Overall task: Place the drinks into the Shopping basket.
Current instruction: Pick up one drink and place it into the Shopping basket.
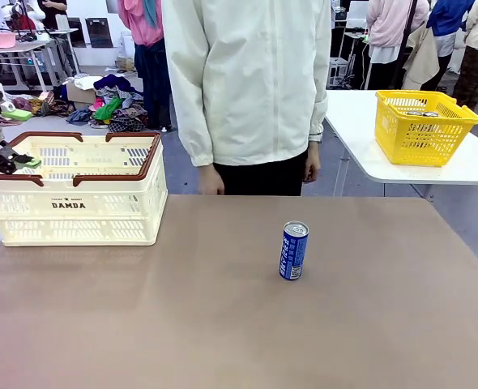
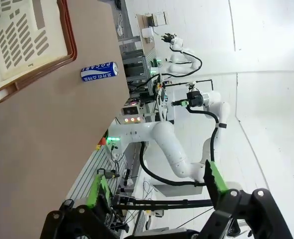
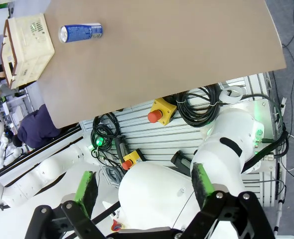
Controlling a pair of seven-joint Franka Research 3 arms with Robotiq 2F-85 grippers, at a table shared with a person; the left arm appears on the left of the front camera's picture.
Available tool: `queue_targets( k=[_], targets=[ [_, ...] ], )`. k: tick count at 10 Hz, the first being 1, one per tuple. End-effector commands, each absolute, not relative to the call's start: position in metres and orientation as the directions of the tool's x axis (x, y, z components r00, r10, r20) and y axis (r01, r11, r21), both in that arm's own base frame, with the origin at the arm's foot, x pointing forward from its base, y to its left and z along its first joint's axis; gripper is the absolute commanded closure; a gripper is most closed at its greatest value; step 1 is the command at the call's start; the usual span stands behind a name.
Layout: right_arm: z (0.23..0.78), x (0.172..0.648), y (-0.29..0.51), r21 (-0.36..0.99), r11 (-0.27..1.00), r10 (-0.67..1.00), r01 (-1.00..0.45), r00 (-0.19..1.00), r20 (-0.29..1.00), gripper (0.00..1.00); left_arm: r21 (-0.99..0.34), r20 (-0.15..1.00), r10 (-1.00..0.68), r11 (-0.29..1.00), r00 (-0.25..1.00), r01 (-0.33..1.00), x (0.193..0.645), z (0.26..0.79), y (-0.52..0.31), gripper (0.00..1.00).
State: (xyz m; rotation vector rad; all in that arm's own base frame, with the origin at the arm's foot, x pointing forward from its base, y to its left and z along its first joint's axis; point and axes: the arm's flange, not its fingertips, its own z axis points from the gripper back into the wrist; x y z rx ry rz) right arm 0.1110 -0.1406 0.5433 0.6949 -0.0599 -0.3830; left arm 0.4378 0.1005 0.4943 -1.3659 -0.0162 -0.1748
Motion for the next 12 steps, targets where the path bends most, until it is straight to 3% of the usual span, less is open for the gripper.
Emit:
queue_targets(
  k=[1,11,12],
  targets=[
    [0.544,0.1,-0.142,0.646,0.701,-0.348,0.302,0.935,-0.059,0.0,-0.973,0.115,-0.117,0.185,0.986,0.135,0.436,0.496,0.102,0.0],
    [0.544,0.1,-0.142,0.646,0.701,-0.348,0.302,0.935,-0.059,0.0,-0.972,0.112,-0.114,0.192,0.987,0.133,0.438,0.494,0.101,0.0],
    [0.544,0.1,-0.142,0.646,0.701,-0.348,0.302,0.935,-0.059,0.0,-0.973,0.132,-0.142,0.169,0.981,0.156,0.44,0.515,0.074,0.0]
  ],
)
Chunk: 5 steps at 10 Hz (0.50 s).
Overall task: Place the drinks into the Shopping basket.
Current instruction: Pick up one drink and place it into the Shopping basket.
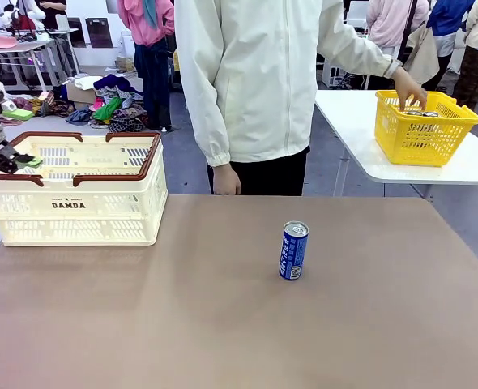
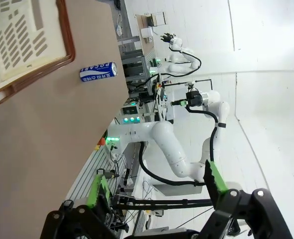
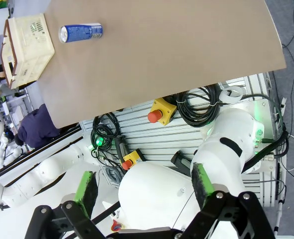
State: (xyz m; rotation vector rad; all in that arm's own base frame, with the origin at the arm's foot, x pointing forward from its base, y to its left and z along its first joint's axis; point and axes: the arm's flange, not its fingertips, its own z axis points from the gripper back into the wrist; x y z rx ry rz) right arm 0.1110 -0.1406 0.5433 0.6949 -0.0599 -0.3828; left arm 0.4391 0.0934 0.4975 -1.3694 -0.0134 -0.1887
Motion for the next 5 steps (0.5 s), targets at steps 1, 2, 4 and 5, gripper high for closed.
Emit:
queue_targets(
  k=[1,2,4,5],
  targets=[
    [0.544,0.1,-0.142,0.646,0.701,-0.348,0.302,0.935,-0.059,0.0,-0.962,0.068,-0.121,0.256,0.99,0.098,0.449,0.541,0.036,0.0],
    [0.544,0.1,-0.142,0.646,0.701,-0.348,0.302,0.935,-0.059,0.0,-0.953,0.081,-0.26,0.262,0.962,0.151,0.464,0.567,-0.011,0.0],
    [0.544,0.1,-0.142,0.646,0.701,-0.348,0.302,0.935,-0.059,0.0,-0.905,-0.076,-0.247,0.424,0.966,0.037,0.491,0.591,-0.135,0.0],
    [0.544,0.1,-0.142,0.646,0.701,-0.348,0.302,0.935,-0.059,0.0,-0.873,-0.088,-0.251,0.486,0.964,0.047,0.491,0.59,-0.196,0.0]
  ],
)
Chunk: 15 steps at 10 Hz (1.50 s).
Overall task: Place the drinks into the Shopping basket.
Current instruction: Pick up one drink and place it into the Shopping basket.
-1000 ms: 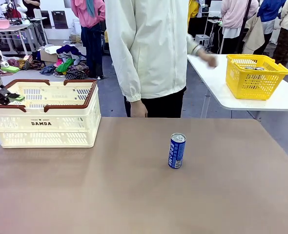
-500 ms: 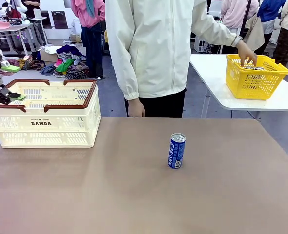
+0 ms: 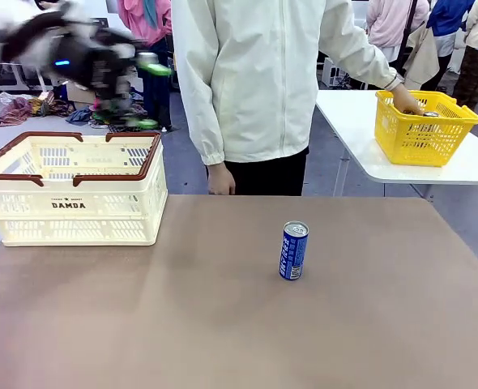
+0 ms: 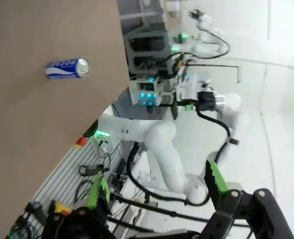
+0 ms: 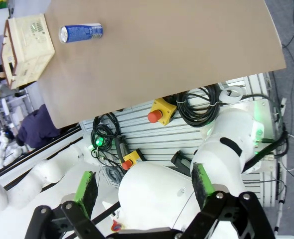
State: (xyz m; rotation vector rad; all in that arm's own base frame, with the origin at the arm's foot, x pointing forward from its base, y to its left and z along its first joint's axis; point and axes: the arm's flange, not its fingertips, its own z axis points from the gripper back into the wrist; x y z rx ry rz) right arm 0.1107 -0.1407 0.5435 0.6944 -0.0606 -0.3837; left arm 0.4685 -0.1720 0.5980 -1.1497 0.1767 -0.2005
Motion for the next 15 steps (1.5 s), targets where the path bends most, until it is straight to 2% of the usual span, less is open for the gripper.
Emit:
queue_targets(
  k=[1,2,4,5,6,8,9,10,11,12,14,15],
  targets=[
    [0.544,0.1,-0.142,0.646,0.701,-0.348,0.302,0.935,-0.059,0.0,-0.828,-0.111,-0.293,0.556,0.95,0.075,0.484,0.581,-0.25,0.0],
    [0.544,0.1,-0.142,0.646,0.701,-0.348,0.302,0.935,-0.059,0.0,-0.771,-0.135,-0.341,0.626,0.93,0.118,0.469,0.563,-0.297,0.0],
    [0.544,0.1,-0.142,0.646,0.701,-0.348,0.302,0.935,-0.059,0.0,-0.679,-0.119,-0.335,0.715,0.935,0.17,0.451,0.538,-0.324,0.0],
    [0.544,0.1,-0.142,0.646,0.701,-0.348,0.302,0.935,-0.059,0.0,-0.692,-0.126,-0.332,0.705,0.935,0.157,0.451,0.542,-0.311,0.0],
    [0.544,0.1,-0.142,0.646,0.701,-0.348,0.302,0.935,-0.059,0.0,-0.733,-0.131,-0.365,0.662,0.922,0.158,0.443,0.535,-0.344,0.0],
    [0.544,0.1,-0.142,0.646,0.701,-0.348,0.302,0.935,-0.059,0.0,-0.733,-0.131,-0.365,0.662,0.922,0.158,0.443,0.535,-0.344,0.0],
    [0.544,0.1,-0.142,0.646,0.701,-0.348,0.302,0.935,-0.059,0.0,-0.706,-0.132,-0.365,0.687,0.921,0.171,0.447,0.529,-0.341,0.0],
    [0.544,0.1,-0.142,0.646,0.701,-0.348,0.302,0.935,-0.059,0.0,-0.637,-0.218,-0.354,0.758,0.909,0.142,0.456,0.528,-0.338,0.0],
    [0.544,0.1,-0.142,0.646,0.701,-0.348,0.302,0.935,-0.059,0.0,-0.658,-0.195,-0.378,0.735,0.905,0.166,0.443,0.567,-0.291,0.0],
    [0.544,0.1,-0.142,0.646,0.701,-0.348,0.302,0.935,-0.059,0.0,-0.733,-0.156,-0.404,0.659,0.901,0.168,0.416,0.607,-0.225,0.0],
    [0.544,0.1,-0.142,0.646,0.701,-0.348,0.302,0.935,-0.059,0.0,-0.762,-0.102,-0.212,0.645,0.972,0.061,0.326,0.649,-0.102,0.0],
    [0.544,0.1,-0.142,0.646,0.701,-0.348,0.302,0.935,-0.059,0.0,-0.788,-0.021,-0.162,0.61,0.987,0.083,0.279,0.651,-0.057,0.0]
  ],
)
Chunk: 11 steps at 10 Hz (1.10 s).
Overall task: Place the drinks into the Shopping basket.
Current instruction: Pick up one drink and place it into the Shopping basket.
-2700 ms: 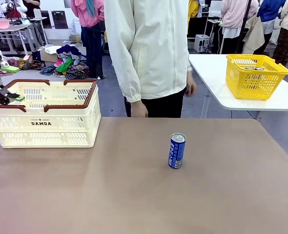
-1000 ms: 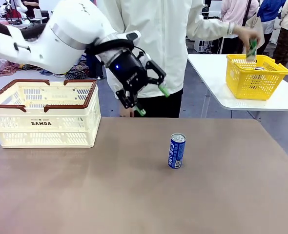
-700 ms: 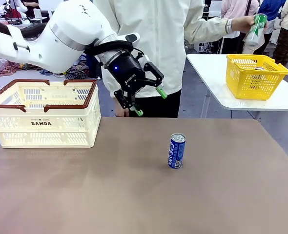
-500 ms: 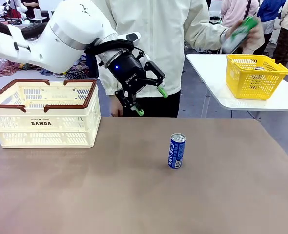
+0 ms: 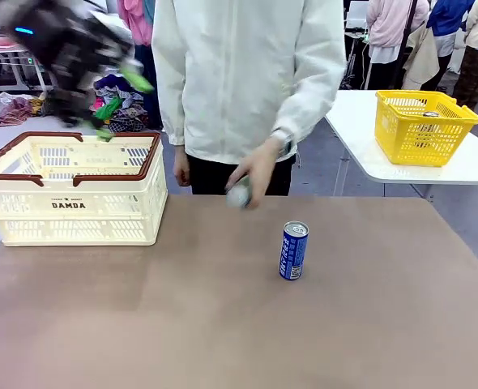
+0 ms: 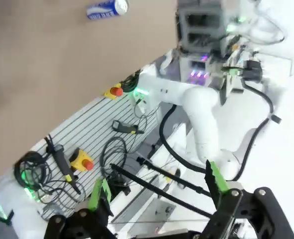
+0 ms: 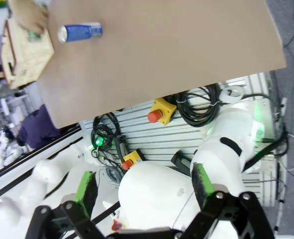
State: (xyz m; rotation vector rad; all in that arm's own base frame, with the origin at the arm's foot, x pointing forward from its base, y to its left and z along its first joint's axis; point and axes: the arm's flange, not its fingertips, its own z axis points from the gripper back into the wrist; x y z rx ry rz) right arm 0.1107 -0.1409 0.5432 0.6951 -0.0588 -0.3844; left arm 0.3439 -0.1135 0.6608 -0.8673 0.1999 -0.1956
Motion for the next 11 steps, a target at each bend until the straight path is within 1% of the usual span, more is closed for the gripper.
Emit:
queue_targets(
  k=[1,3,5,6,8,11],
  targets=[
    [0.544,0.1,-0.142,0.646,0.701,-0.348,0.302,0.935,-0.059,0.0,-0.797,-0.012,-0.051,0.603,0.999,0.021,0.239,0.64,-0.024,0.0],
    [0.544,0.1,-0.142,0.646,0.701,-0.348,0.302,0.935,-0.059,0.0,-0.794,0.032,0.042,0.608,0.999,0.0,0.177,0.61,0.006,0.0],
    [0.544,0.1,-0.142,0.646,0.701,-0.348,0.302,0.935,-0.059,0.0,-0.819,0.12,0.078,0.572,0.99,0.054,0.126,0.588,0.02,0.0],
    [0.544,0.1,-0.142,0.646,0.701,-0.348,0.302,0.935,-0.059,0.0,-0.828,0.108,0.098,0.559,0.989,0.035,0.119,0.583,0.023,0.0],
    [0.544,0.1,-0.142,0.646,0.701,-0.348,0.302,0.935,-0.059,0.0,-0.833,0.07,0.093,0.553,0.993,0.007,0.132,0.577,0.024,0.0],
    [0.544,0.1,-0.142,0.646,0.701,-0.348,0.302,0.935,-0.059,0.0,-0.818,0.018,0.035,0.576,0.999,-0.005,0.181,0.584,0.008,0.0]
  ],
)
